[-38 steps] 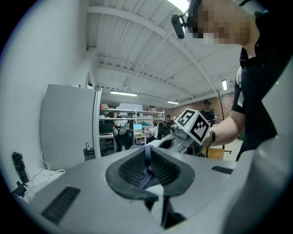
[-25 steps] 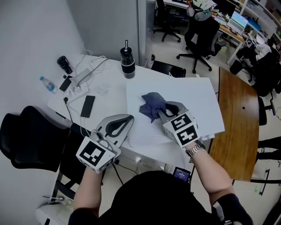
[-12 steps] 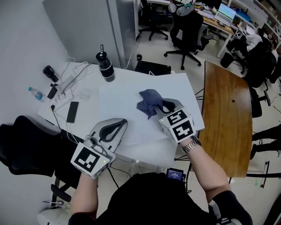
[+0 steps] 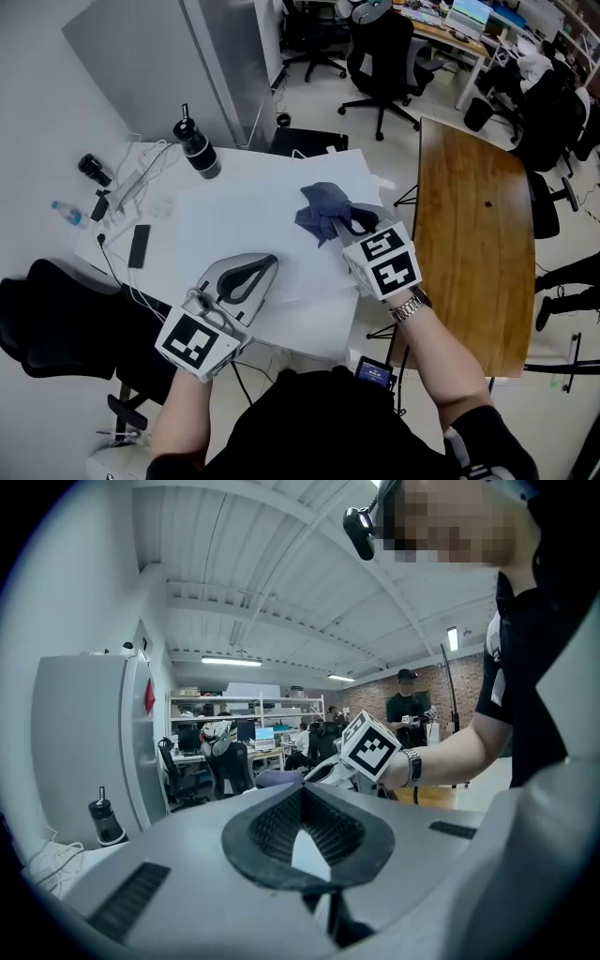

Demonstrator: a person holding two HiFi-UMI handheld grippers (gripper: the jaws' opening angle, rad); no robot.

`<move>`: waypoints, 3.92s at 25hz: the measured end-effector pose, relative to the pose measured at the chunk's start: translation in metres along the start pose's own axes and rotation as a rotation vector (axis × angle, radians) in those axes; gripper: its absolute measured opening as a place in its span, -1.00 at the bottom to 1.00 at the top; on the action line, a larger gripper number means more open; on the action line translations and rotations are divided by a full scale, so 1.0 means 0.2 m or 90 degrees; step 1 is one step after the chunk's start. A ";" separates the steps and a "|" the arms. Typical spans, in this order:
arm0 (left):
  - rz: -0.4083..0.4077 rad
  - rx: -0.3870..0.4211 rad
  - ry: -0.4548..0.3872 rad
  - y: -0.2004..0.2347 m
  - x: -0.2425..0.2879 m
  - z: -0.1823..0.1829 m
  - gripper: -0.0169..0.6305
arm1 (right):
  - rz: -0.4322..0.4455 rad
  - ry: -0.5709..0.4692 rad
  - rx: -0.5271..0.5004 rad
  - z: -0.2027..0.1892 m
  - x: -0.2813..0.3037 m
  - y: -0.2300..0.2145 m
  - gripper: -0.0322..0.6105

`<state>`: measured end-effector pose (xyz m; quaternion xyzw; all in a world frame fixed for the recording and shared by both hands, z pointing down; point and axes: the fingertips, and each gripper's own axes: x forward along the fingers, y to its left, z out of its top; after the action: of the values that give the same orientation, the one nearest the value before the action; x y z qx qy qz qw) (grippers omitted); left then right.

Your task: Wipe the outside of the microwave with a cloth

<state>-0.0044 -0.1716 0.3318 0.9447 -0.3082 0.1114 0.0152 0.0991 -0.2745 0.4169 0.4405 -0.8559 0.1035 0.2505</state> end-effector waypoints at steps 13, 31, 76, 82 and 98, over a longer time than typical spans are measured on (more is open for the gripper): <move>0.011 0.002 0.005 -0.16 0.22 0.06 -0.93 | -0.035 -0.017 0.026 -0.13 -0.18 -0.33 -0.67; 0.016 0.001 -0.007 -0.26 0.51 0.15 -0.93 | -0.051 -0.032 0.106 -0.37 -0.21 -0.64 -0.68; 0.058 -0.032 0.043 -0.33 0.66 0.01 -0.93 | 0.006 0.168 0.189 -1.22 0.18 -0.60 -0.68; 0.051 -0.036 0.020 -0.37 0.59 0.03 -0.93 | -0.023 0.167 0.180 -1.20 0.06 -0.60 -0.68; 0.049 -0.058 -0.038 -0.45 0.08 0.03 -0.93 | -0.153 0.133 0.175 -1.09 -0.53 -0.42 -0.68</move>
<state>0.0626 -0.1097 0.3324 0.9332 -0.3496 0.0700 0.0445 0.2927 -0.1630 0.5443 0.5562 -0.7443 0.2339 0.2862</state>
